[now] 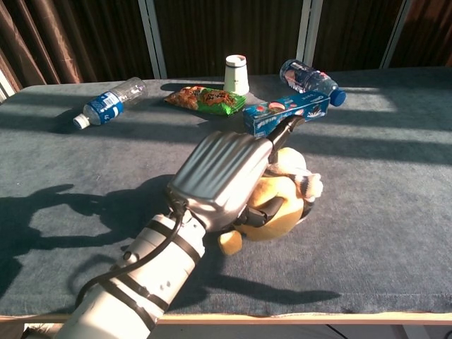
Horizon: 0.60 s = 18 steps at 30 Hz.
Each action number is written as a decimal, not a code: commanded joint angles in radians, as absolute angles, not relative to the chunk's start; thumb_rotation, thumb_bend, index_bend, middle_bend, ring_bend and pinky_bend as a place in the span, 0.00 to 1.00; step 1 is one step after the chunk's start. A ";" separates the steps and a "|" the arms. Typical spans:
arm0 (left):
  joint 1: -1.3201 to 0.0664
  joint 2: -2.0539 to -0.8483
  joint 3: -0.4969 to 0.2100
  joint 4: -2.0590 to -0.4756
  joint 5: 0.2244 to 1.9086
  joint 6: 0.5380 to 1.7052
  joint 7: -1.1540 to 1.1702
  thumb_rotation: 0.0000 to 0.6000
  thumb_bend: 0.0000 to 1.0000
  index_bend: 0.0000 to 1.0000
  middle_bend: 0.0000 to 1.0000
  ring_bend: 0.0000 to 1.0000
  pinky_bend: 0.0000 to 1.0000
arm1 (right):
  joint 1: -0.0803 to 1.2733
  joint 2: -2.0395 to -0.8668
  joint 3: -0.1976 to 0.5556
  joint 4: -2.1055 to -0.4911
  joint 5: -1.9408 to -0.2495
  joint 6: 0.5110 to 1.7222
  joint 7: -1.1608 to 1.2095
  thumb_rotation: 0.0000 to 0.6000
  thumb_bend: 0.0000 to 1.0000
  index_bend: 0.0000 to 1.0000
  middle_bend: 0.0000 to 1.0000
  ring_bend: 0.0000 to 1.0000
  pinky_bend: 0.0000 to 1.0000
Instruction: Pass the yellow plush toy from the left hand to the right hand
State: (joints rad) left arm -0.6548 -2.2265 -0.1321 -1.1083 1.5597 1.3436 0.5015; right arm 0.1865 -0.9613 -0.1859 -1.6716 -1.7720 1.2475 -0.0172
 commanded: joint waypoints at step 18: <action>-0.449 -1.548 0.007 -1.696 1.539 1.383 0.476 1.00 0.29 0.00 0.00 0.00 0.25 | 0.188 -1.002 -0.162 -1.680 -1.721 1.215 -0.091 1.00 0.05 0.00 0.00 0.00 0.00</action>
